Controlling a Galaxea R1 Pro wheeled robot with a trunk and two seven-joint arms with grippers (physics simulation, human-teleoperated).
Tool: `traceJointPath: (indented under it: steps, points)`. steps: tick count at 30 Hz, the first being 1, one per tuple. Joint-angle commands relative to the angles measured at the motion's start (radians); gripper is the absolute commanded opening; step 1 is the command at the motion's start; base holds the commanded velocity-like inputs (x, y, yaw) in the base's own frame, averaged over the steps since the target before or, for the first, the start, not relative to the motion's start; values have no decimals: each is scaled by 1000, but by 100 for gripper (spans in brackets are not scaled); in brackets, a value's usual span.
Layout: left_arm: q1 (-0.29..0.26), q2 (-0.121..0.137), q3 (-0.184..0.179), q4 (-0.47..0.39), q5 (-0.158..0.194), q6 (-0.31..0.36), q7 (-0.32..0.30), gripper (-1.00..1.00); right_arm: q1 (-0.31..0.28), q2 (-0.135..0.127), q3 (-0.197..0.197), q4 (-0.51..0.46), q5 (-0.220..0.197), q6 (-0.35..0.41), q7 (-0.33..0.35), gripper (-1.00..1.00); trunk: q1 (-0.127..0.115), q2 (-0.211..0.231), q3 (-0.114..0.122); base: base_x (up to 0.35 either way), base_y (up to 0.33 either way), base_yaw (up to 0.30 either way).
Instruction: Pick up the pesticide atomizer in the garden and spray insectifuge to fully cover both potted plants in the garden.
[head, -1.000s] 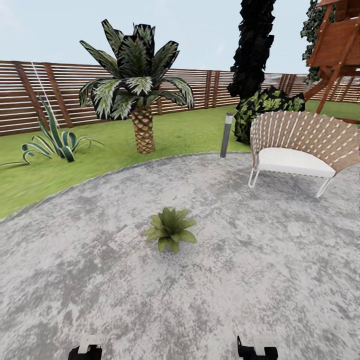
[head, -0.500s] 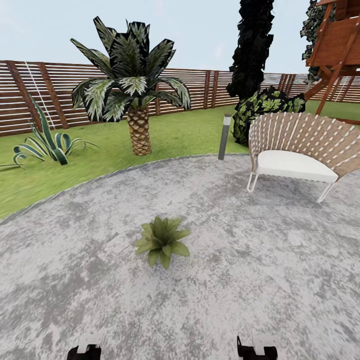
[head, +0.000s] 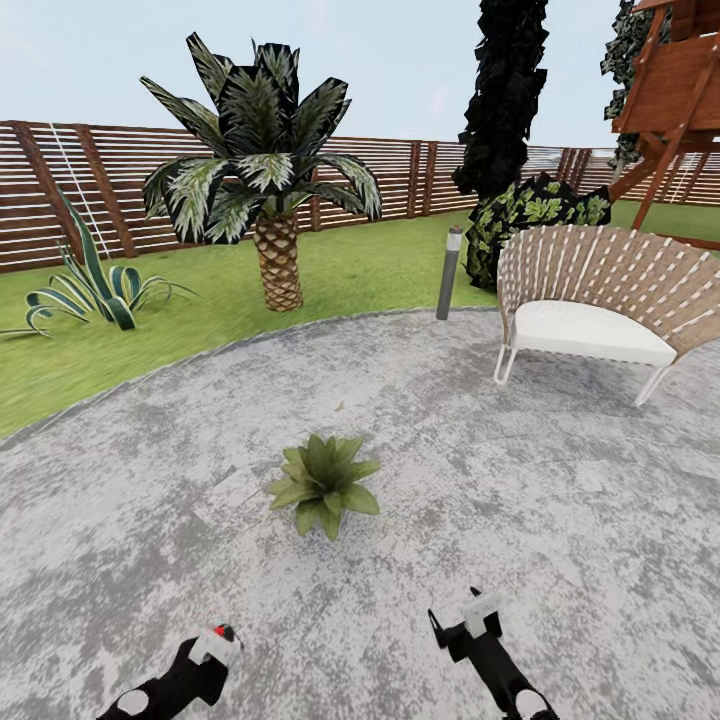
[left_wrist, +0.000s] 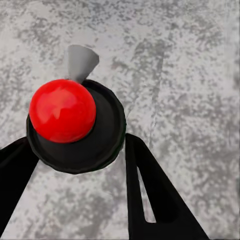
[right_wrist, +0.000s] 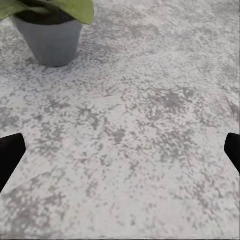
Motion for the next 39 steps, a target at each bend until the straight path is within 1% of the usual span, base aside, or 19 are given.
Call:
traceJointPath:
  steps: [1, 2, 3, 5, 6, 9, 14, 15, 18, 21, 24, 26, 28, 30, 31, 32, 34, 37, 39]
  points:
    - [-11, 18, -6, -1, -24, -1, -89, -100, -1, 0, 0, -16, -2, 66, 17, 100, 0, 0, -1, 0, 0, 0]
    - [-17, 26, -5, -2, -44, 4, -132, -100, -1, 0, 0, -24, -2, 96, 20, 100, 0, 0, -1, 0, 0, 0]
    - [-47, 40, -5, -2, -126, 29, -221, -100, -1, 0, 0, -58, -1, 178, 27, 100, 0, 0, -1, 0, 0, 0]
    - [-65, 41, -5, -6, -170, 70, -241, -100, -1, 1, 3, -71, 3, 201, 29, 100, 0, 0, -1, 0, 0, 0]
    - [-87, 30, -6, -52, -244, 153, -265, -100, -1, 3, 36, -95, 8, 208, 119, 100, 0, 0, -1, 0, 0, 0]
    - [-91, 24, -5, -97, -317, 180, -301, -100, -13, 3, 79, -108, 9, 209, 233, 100, 0, 0, -1, 0, 0, 0]
    - [-93, 18, -6, -153, -358, 201, -386, -100, -39, 3, 102, -111, 11, 209, 261, 100, 0, 0, -1, 0, 0, 0]
    - [-93, 14, -6, -188, -380, 240, -406, -100, -47, 3, 133, -111, 20, 210, 263, 100, 0, 0, -1, 0, 0, 0]
    - [-92, 10, -5, -237, -427, 302, -426, -100, -64, 3, 186, -111, 46, 210, 264, 100, 0, 0, -1, 0, 0, 0]
    - [-91, -2, -6, -253, -471, 318, -446, -100, -73, 3, 202, -111, 57, 210, 275, 100, 0, 0, -1, 0, 0, 0]
    - [-92, -9, -6, -256, -514, 322, -453, -100, -89, 3, 219, -115, 62, 210, 409, 100, 0, 0, -1, 0, 0, 0]
    - [-92, -17, -6, -257, -525, 323, -455, -100, -99, 3, 223, -128, 61, 210, 478, 100, 0, 0, -1, 0, 0, 0]
    - [-92, -21, -6, -257, -528, 323, -456, -100, -101, 3, 224, -131, 61, 211, 491, 100, 0, 0, -1, 0, 0, 0]
    - [-91, -25, -7, -257, -537, 322, -487, -100, -103, 2, 224, -132, 61, 222, 499, 100, 0, 0, -1, 0, 0, 0]
    - [-92, -44, -7, -257, -580, 321, -490, -100, -103, 3, 227, -145, 62, 223, 512, 100, 0, 0, -1, 0, 0, 0]
    - [-92, -47, -7, -257, -584, 322, -490, -100, -103, 3, 227, -148, 62, 224, 523, -100, 0, 0, -1, 0, 0, 0]
    - [-91, -59, -7, -257, -588, 322, -490, -100, -105, 3, 227, -154, 63, 224, 561, -100, 0, 0, -1, 0, 0, 0]
    - [-92, -77, -7, -258, -599, 323, -490, -100, -108, 3, 228, -162, 63, 225, 574, -100, 0, 0, -1, 0, 0, 0]
    - [-93, -96, -7, -258, -624, 323, -489, -100, -112, 3, 228, -167, 63, 225, 611, -100, 0, 0, -1, 0, 0, 0]
